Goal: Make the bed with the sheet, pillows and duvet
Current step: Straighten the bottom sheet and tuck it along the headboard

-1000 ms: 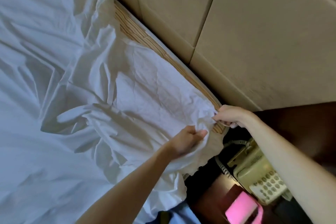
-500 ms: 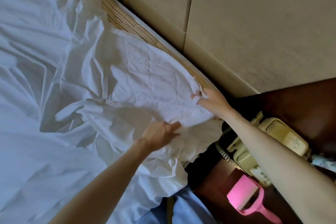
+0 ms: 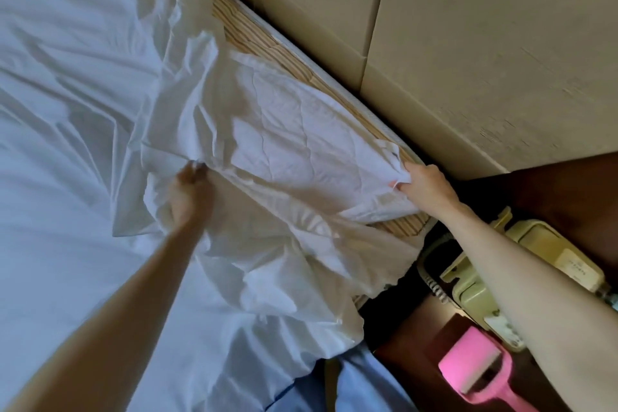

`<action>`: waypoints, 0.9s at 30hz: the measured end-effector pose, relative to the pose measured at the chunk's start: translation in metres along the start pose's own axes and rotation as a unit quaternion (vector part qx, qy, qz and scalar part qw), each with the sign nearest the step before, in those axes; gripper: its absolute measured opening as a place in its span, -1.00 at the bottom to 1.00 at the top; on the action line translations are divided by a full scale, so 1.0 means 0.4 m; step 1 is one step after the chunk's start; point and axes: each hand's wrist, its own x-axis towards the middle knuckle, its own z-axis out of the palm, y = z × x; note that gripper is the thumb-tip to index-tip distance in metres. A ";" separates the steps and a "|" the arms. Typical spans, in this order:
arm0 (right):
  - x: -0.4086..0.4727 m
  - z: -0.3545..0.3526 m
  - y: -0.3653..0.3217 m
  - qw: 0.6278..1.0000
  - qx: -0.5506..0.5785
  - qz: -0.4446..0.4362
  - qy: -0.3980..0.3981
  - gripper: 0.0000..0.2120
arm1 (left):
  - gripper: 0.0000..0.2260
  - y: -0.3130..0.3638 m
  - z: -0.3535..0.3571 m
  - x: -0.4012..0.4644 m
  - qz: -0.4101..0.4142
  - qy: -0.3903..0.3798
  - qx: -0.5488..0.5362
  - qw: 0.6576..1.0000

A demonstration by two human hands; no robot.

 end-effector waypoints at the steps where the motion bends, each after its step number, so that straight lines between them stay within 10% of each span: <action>1: -0.004 0.002 0.003 1.000 -0.007 -0.002 0.009 -0.72 | -0.74 0.010 -0.018 0.020 -0.036 0.023 -0.008 0.999; 5: -0.026 0.014 -0.002 0.999 -0.031 -0.007 0.025 -0.74 | -0.71 0.025 -0.034 0.033 0.037 -0.018 0.176 0.983; 8: -0.029 0.016 -0.001 1.000 0.009 0.027 -0.002 -0.55 | -0.55 0.025 0.044 -0.044 0.302 -0.024 0.278 0.912; 13: -0.025 0.002 0.010 0.988 0.072 0.092 -0.101 -0.29 | -0.41 0.049 0.221 -0.270 0.599 -0.330 0.264 0.680; 16: -0.022 -0.001 0.018 0.979 0.022 0.123 -0.161 -0.41 | -0.11 0.004 0.286 -0.336 0.618 -0.336 0.434 0.562; 21: -0.031 0.011 0.006 0.964 -0.009 0.140 -0.226 -0.23 | -0.61 -0.004 0.258 -0.309 0.611 -0.251 0.441 0.608; 27: -0.055 0.040 0.003 0.976 -0.090 0.076 -0.182 -0.73 | -0.64 -0.026 0.144 -0.198 0.580 -0.309 0.258 0.708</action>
